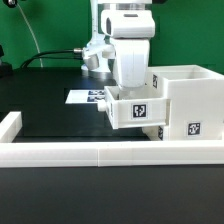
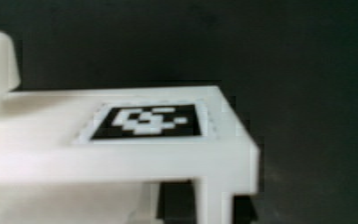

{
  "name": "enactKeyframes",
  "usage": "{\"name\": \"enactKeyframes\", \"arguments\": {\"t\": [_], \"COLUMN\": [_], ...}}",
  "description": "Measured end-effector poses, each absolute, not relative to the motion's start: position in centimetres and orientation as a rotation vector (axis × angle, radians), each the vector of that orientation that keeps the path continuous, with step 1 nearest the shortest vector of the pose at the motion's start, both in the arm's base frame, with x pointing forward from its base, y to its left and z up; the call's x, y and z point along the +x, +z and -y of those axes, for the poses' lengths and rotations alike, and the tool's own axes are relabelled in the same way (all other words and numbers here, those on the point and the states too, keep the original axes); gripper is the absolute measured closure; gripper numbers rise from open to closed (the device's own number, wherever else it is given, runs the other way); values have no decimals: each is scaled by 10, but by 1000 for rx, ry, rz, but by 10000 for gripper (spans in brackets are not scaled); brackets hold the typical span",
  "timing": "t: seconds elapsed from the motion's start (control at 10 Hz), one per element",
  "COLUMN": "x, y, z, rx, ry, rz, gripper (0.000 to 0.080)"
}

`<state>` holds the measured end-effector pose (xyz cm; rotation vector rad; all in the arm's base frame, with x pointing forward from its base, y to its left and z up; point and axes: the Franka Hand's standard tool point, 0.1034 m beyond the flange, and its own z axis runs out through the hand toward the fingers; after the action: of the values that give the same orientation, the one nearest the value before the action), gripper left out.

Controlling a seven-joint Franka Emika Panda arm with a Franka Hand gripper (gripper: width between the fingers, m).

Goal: Assemble drawer

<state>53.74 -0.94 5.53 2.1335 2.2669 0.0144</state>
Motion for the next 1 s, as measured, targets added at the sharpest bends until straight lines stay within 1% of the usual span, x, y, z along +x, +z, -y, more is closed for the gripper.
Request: {"name": "enactKeyframes", "arguments": {"t": [0.4,0.6,0.8,1.0], "x": [537,538,538,538], "y": [55,56,55,55], "z": [9,8,2,4], "rx": [2123,1966,1913,1922], "ry": [13,6,-2,-1], "rz": [-2276,-2405,-2440,-2433], "gripper": [755,755,755,755]}}
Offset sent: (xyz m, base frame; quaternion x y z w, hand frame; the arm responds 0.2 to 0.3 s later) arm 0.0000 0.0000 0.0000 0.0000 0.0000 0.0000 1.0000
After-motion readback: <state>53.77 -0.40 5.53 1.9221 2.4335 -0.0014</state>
